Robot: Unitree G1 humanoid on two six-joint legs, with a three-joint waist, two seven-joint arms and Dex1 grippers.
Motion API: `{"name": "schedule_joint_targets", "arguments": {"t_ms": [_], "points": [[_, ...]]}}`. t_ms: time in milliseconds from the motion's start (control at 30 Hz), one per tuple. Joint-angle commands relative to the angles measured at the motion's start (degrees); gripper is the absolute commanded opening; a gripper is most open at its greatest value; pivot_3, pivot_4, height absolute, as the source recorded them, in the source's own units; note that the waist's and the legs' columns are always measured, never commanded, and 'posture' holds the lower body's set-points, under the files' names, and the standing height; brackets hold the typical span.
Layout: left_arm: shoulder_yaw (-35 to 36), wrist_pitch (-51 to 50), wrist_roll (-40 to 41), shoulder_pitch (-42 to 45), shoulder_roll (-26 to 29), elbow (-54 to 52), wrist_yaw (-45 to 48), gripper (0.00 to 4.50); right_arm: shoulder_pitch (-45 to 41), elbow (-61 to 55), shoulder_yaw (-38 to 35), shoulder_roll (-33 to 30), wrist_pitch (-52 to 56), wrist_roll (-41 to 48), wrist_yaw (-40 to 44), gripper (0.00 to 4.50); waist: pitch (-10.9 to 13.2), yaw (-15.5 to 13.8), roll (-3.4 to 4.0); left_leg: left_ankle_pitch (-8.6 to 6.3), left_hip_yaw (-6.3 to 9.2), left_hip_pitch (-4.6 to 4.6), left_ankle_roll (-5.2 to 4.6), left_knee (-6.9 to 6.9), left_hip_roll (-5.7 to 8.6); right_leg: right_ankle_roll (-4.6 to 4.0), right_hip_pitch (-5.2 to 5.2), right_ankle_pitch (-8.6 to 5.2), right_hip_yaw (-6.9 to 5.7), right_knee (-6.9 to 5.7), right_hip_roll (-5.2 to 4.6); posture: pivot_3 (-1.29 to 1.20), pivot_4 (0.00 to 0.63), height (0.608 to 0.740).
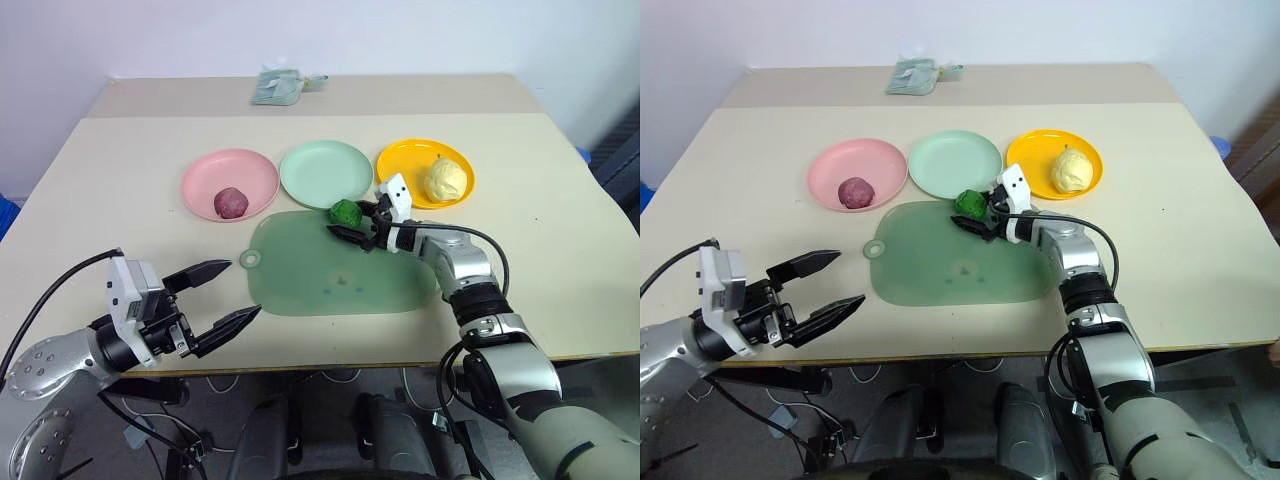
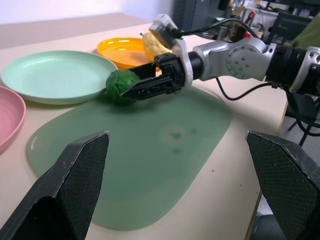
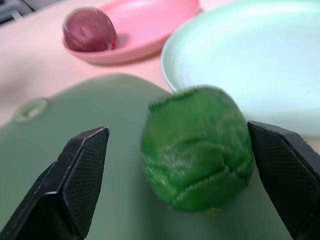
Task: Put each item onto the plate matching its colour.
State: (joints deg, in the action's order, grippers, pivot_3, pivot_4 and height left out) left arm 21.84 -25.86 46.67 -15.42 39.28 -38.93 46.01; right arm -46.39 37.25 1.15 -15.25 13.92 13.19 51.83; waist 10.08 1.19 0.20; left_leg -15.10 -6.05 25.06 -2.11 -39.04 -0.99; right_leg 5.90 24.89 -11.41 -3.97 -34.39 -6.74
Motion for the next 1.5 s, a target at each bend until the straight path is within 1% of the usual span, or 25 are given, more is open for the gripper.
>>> {"name": "schedule_joint_targets", "arguments": {"t_ms": [33,133,200,333,500,600,1000,1033,1100,1133,1200,1233,1267,1433,1500], "points": [[0.34,0.9,0.33,0.21,-0.22,-2.05,-0.58,4.5,-5.14,-2.35,-2.07,-0.06,-0.91,2.36,1.37,4.45,0.01,0.02,0.01,0.0,0.0,0.0,0.0,0.0,-0.01,0.0,0.02,0.0,0.0,-0.01,0.01,0.0,0.15,0.74],[0.02,1.22,0.15,0.4,-0.51,-2.39,-1.22,4.5,-8.61,1.77,-1.8,1.01,-2.72,1.73,1.34,4.45,0.01,0.02,0.02,0.0,0.0,0.0,0.0,0.02,-0.01,0.0,0.04,0.0,0.0,-0.02,0.01,0.0,0.15,0.74],[0.37,1.48,0.1,0.08,-0.71,-2.74,-1.7,4.5,-9.22,3.8,-1.3,1.57,-3.98,0.92,1.3,4.45,0.0,-0.03,0.0,0.0,0.0,0.0,0.01,0.03,-0.01,0.0,0.03,0.0,0.0,-0.01,0.01,0.0,0.15,0.74],[1.2,1.76,0.2,-1.76,-1.25,-4.14,-2.29,4.5,-7.53,3.76,-0.27,2.06,-5.21,-0.01,1.63,4.45,0.0,-0.11,0.0,0.0,-0.01,0.01,0.01,0.03,0.0,-0.01,0.01,0.0,0.0,0.0,0.0,0.0,0.15,0.74],[1.5,1.82,0.59,-2.93,-1.35,-5.45,-3.08,4.5,-3.46,-0.95,0.99,0.54,-2.69,0.03,4.18,4.45,0.01,-0.08,0.01,0.01,0.01,0.01,0.02,0.03,0.0,-0.01,0.02,0.0,0.0,0.0,0.0,0.0,0.15,0.74],[1.6,1.62,0.87,-2.72,-1.16,-5.5,-3.34,4.5,-2.03,-2.19,0.79,-0.05,-1.69,-0.22,4.11,4.45,0.01,-0.05,0.01,0.01,0.0,0.01,0.02,0.03,0.0,-0.01,0.02,0.0,0.0,0.0,0.0,0.0,0.15,0.74],[0.24,0.67,0.68,0.7,-0.21,-3.58,-3.13,4.5,-1.97,3.09,0.85,0.29,-3.68,-2.41,2.54,4.45,0.01,0.0,0.01,0.01,-0.01,0.01,0.03,0.05,0.0,0.0,0.03,0.0,0.0,0.0,0.0,0.0,0.15,0.74],[0.19,0.74,0.55,0.67,-0.24,-3.53,-3.03,4.5,-2.11,3.59,0.75,0.3,-3.89,-2.5,2.32,4.21,0.01,-0.01,0.01,0.01,-0.01,0.01,0.03,0.05,0.0,0.0,0.04,0.0,0.0,0.0,0.0,0.0,0.15,0.74],[0.14,0.87,0.4,0.61,-0.29,-3.45,-2.94,4.5,-2.44,4.38,0.55,0.36,-4.22,-2.62,2.21,3.54,0.01,-0.02,0.02,0.01,-0.01,0.01,0.03,0.05,0.0,0.0,0.04,0.0,0.0,0.0,0.01,0.0,0.15,0.74],[0.14,0.94,0.34,0.57,-0.33,-3.43,-2.93,4.5,-2.63,4.75,0.43,0.42,-4.39,-2.69,2.16,3.14,0.01,-0.02,0.01,0.01,-0.01,0.01,0.03,0.05,0.0,-0.01,0.03,0.0,0.0,0.0,0.01,0.0,0.15,0.74],[0.13,1.15,0.14,0.38,-0.48,-3.42,-2.87,4.5,-2.87,5.28,0.3,0.47,-4.8,-2.8,2.06,2.12,0.01,-0.01,0.01,0.01,-0.01,0.01,0.03,0.04,0.0,0.0,0.03,0.0,0.0,0.0,0.01,0.0,0.15,0.74],[0.06,1.26,0.01,0.37,-0.59,-3.4,-2.9,4.5,-3.03,5.51,0.23,0.54,-5.19,-2.83,1.97,1.76,0.01,-0.01,0.01,0.01,-0.01,0.01,0.03,0.05,0.0,0.0,0.03,0.0,0.0,0.0,0.01,0.0,0.15,0.74],[0.01,1.32,-0.07,0.38,-0.67,-3.38,-2.92,4.5,-3.14,5.69,0.2,0.58,-5.5,-2.83,1.91,1.58,0.01,-0.02,0.01,0.01,-0.01,0.01,0.03,0.05,0.0,0.0,0.03,0.0,0.0,0.0,0.01,0.0,0.15,0.74],[-0.12,1.76,-0.5,0.11,-1.17,-3.37,-2.9,4.5,-5.79,5.78,-1.52,1.88,-7.93,-1.43,0.32,1.58,0.02,0.05,0.03,0.02,-0.02,0.01,0.04,0.05,0.0,0.0,0.04,0.0,0.0,0.0,0.01,0.0,0.15,0.74],[-0.02,1.94,-0.58,-0.02,-1.38,-3.34,-2.86,4.5,-9.91,9.23,-3.07,2.98,-10.24,-1.15,-2.44,1.58,0.03,0.1,0.05,0.02,-0.02,0.01,0.05,0.05,-0.01,0.0,0.06,0.0,0.0,-0.01,0.01,0.0,0.15,0.74]]}}
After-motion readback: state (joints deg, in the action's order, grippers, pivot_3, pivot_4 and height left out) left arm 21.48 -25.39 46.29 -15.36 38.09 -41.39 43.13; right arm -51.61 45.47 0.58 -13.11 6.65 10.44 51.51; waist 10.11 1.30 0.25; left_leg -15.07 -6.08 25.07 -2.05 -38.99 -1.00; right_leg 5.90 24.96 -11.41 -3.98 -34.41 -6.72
